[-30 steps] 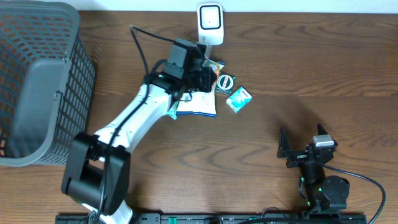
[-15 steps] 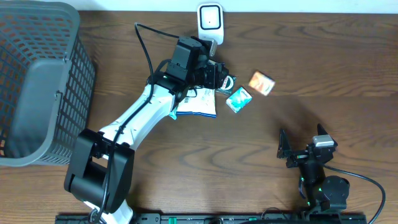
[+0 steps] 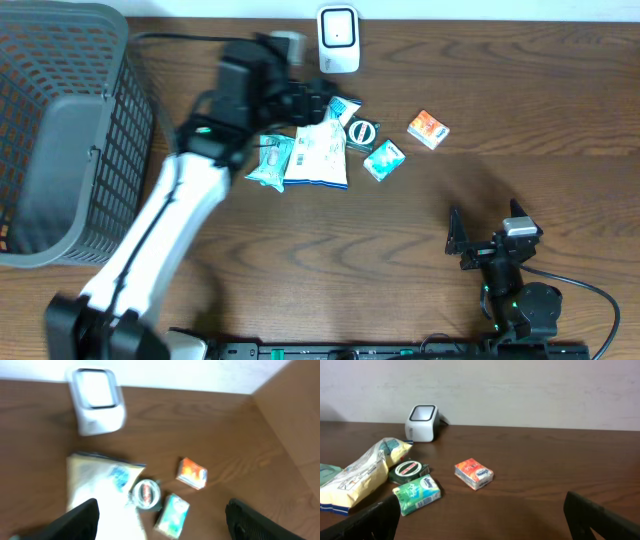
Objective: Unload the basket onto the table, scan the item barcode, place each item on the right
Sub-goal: 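Pull the left gripper back and hold it beside the basket, then reach the right gripper to the white snack bag and grasp it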
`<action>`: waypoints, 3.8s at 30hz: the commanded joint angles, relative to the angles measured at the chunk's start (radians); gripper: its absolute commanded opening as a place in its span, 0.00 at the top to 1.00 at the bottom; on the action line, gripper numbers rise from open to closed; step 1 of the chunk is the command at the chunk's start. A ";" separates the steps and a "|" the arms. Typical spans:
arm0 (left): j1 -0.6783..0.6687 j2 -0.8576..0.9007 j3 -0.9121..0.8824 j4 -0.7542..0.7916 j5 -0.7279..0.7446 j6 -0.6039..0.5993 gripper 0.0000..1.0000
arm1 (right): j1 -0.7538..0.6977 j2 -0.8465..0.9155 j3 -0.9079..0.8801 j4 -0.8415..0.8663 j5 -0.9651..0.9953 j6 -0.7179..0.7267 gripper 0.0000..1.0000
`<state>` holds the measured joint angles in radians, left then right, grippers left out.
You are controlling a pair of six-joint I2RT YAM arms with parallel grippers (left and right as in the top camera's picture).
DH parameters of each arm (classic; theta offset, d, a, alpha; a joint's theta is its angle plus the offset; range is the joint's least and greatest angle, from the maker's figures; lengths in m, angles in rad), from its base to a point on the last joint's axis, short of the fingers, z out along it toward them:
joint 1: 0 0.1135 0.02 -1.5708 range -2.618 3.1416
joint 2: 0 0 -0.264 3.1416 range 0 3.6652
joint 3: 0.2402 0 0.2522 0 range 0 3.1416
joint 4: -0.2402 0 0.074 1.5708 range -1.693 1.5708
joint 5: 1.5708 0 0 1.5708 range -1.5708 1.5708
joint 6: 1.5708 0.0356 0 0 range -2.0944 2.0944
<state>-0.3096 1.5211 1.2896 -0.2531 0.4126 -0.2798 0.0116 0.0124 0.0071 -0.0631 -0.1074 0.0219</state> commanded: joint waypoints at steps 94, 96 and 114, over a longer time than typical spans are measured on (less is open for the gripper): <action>0.256 -0.152 0.004 -0.763 -0.175 0.014 0.02 | 0.139 1.718 1.152 0.525 -0.891 0.230 0.01; 0.256 -0.152 0.004 -0.763 -0.175 0.014 0.02 | 0.147 1.718 1.152 0.367 -0.771 0.103 0.01; 0.256 -0.152 0.004 -0.763 -0.175 0.014 0.02 | 0.383 1.749 1.152 -0.027 -0.091 0.344 0.01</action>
<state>-0.0589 1.3682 1.2900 -1.0142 0.2443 -0.2756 0.3229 1.7443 1.1526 -0.0795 -0.4774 0.3302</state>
